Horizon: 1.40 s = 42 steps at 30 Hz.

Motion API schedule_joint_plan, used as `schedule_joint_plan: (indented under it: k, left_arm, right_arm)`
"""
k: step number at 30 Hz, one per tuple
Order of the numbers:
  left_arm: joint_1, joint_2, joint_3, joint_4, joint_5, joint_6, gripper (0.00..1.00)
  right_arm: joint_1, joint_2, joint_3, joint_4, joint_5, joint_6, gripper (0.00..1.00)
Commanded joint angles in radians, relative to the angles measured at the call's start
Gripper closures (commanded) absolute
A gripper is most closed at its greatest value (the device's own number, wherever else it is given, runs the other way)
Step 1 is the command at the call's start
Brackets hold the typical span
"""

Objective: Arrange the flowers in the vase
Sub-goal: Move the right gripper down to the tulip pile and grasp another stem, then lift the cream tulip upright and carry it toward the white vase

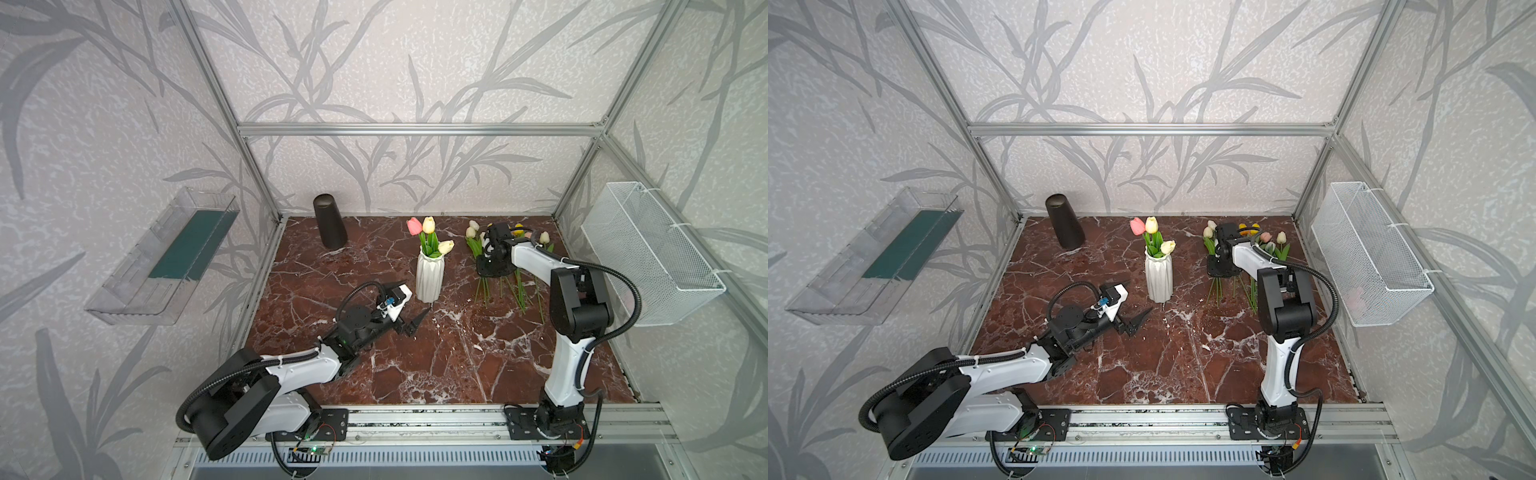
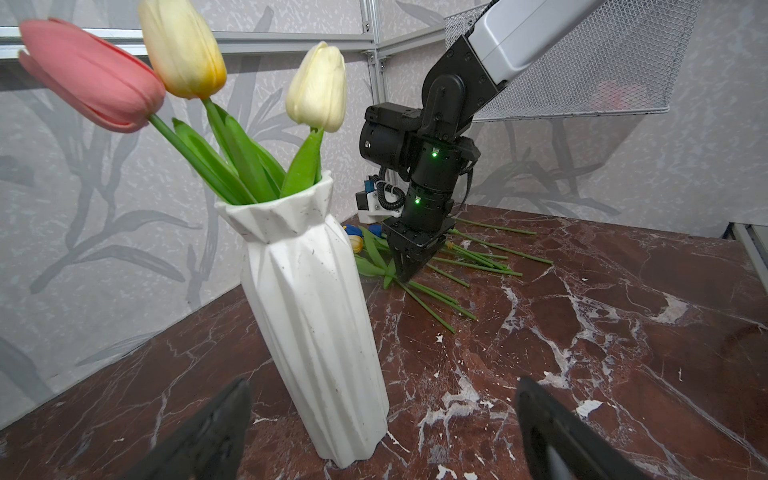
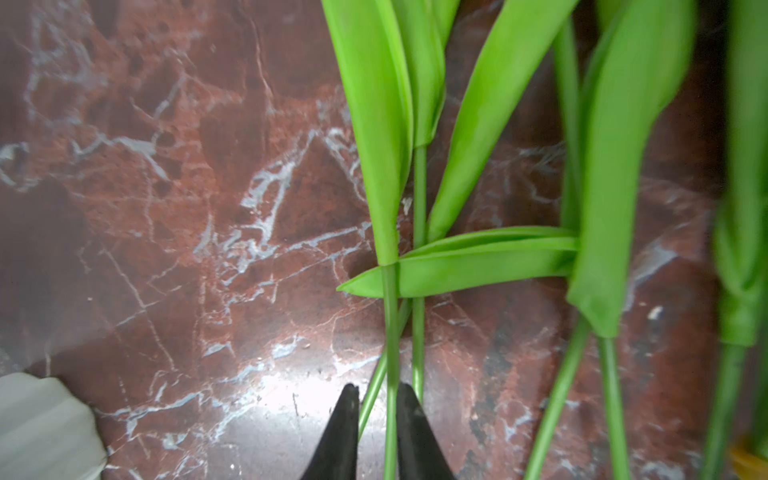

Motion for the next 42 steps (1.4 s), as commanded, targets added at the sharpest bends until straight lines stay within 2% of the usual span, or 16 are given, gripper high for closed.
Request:
schedule_joint_plan:
  k: [1,8,21,29,32,35,39,42]
  left_arm:
    - [-0.004,-0.015,0.011,0.001,-0.003,0.018,0.01]
    - [-0.004,-0.012,0.004,0.011,-0.012,0.010,0.01]
    - [-0.002,0.005,0.003,0.050,-0.021,0.004,0.01]
    - [-0.004,0.000,0.000,0.060,-0.017,-0.005,0.01]
    - [-0.004,-0.012,-0.004,0.054,-0.018,0.004,0.01]
    - [-0.004,-0.022,-0.012,0.075,-0.032,-0.001,0.01]
    - [-0.002,-0.032,-0.011,0.083,-0.034,-0.006,0.01]
    - [-0.001,-0.011,-0.008,0.122,-0.046,-0.007,0.01]
  right_arm:
    - [0.006,0.038,0.022,-0.014,-0.011,0.001,0.81]
    - [0.009,0.051,0.033,-0.021,-0.009,0.001,0.95]
    - [0.024,-0.131,0.041,-0.094,-0.016,-0.015,0.99]
    - [0.024,-0.243,0.010,-0.067,-0.090,-0.020,1.00]
    - [0.025,-0.306,-0.027,0.014,-0.188,-0.024,1.00]
    - [0.025,-0.453,-0.123,0.225,-0.329,0.021,1.00]
    - [0.034,-0.604,-0.372,0.794,-0.488,0.189,1.00]
    - [0.038,-0.603,-0.425,1.058,-0.554,0.300,1.00]
